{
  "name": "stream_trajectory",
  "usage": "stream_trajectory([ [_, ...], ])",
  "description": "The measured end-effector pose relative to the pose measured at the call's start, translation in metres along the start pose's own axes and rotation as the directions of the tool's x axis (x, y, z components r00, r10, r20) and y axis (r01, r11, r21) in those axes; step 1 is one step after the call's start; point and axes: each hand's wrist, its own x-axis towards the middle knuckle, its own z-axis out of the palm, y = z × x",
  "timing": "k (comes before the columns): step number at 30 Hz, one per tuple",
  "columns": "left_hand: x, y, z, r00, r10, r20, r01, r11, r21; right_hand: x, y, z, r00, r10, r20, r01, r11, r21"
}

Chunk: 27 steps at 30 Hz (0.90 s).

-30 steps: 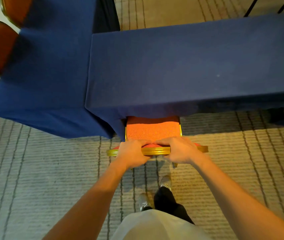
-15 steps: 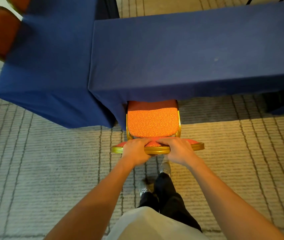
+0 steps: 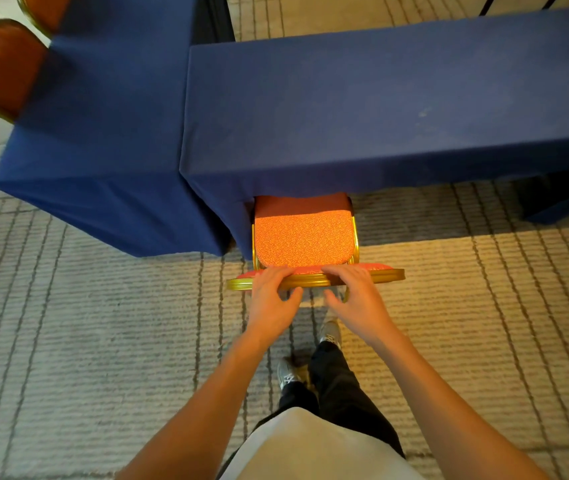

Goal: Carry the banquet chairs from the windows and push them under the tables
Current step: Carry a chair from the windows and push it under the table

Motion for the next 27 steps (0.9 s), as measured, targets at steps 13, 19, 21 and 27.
stream_trajectory([
  [13, -0.03, 0.022, -0.006, 0.707, -0.615, 0.349, 0.662, 0.401, -0.634, -0.024, -0.035, 0.028, 0.752, 0.556, 0.353, -0.543, 0.221, 0.81],
  [19, 0.011, 0.022, 0.0, 0.591, -0.584, 0.556, 0.597, -0.146, -0.789, 0.012, -0.024, 0.03, 0.727, 0.538, 0.426, -0.408, -0.16, 0.899],
  [21, 0.022, 0.021, 0.003, 0.576, -0.568, 0.588, 0.537, -0.28, -0.796, 0.022, -0.02, 0.031, 0.715, 0.542, 0.442, -0.386, -0.221, 0.896],
  [27, 0.048, 0.021, 0.018, 0.582, -0.613, 0.534, 0.524, -0.22, -0.823, 0.049, -0.007, 0.032, 0.633, 0.639, 0.436, -0.303, -0.314, 0.9],
])
